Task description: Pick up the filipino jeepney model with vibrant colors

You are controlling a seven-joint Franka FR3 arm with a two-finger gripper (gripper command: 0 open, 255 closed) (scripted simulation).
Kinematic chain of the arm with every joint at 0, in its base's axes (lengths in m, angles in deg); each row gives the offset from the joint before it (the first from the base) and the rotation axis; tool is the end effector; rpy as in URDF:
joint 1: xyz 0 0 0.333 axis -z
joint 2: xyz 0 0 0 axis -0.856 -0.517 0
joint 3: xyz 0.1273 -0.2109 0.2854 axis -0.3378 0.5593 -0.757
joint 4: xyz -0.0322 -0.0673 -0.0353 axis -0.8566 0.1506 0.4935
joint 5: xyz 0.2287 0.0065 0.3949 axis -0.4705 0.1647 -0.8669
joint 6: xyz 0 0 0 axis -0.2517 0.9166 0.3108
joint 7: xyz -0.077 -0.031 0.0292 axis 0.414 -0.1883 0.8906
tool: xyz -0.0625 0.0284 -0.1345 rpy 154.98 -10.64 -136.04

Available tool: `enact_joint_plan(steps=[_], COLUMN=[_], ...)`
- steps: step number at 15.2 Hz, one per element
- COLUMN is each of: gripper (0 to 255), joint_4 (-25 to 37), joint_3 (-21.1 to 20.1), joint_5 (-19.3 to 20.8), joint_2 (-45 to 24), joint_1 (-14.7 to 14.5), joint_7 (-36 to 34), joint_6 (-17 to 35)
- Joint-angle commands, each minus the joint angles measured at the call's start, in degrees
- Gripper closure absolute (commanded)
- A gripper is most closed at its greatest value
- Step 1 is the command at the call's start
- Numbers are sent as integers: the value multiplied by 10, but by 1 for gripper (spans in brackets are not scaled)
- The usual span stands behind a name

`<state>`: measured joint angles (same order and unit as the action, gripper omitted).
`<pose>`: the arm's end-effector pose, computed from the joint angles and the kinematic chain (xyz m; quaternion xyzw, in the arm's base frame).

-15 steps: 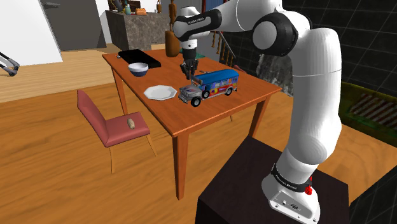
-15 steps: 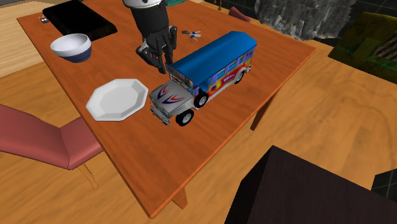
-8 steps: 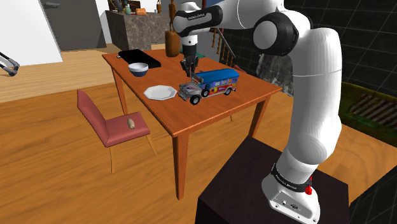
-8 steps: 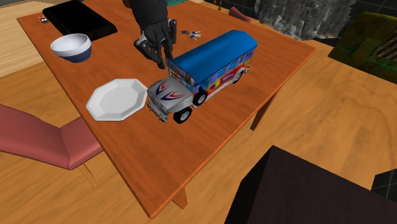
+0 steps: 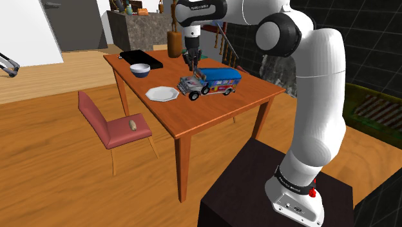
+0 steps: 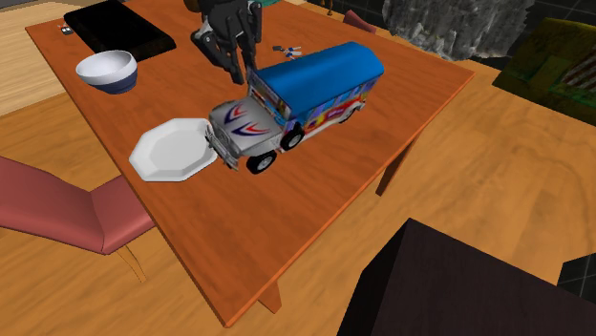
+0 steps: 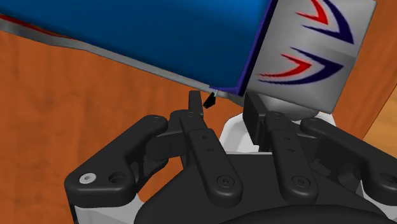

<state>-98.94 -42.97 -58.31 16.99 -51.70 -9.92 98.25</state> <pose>0.7444 -0.1637 0.5104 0.9991 0.0031 -0.0350 0.0248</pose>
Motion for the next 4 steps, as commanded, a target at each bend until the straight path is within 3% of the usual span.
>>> enact_joint_plan(steps=[1, 4], gripper=[255, 255], joint_4=[24, 35], joint_3=[0, 0], joint_5=[0, -1], joint_2=[-2, -3], joint_1=[0, 1], joint_7=[1, 2], joint_6=[-19, -29])
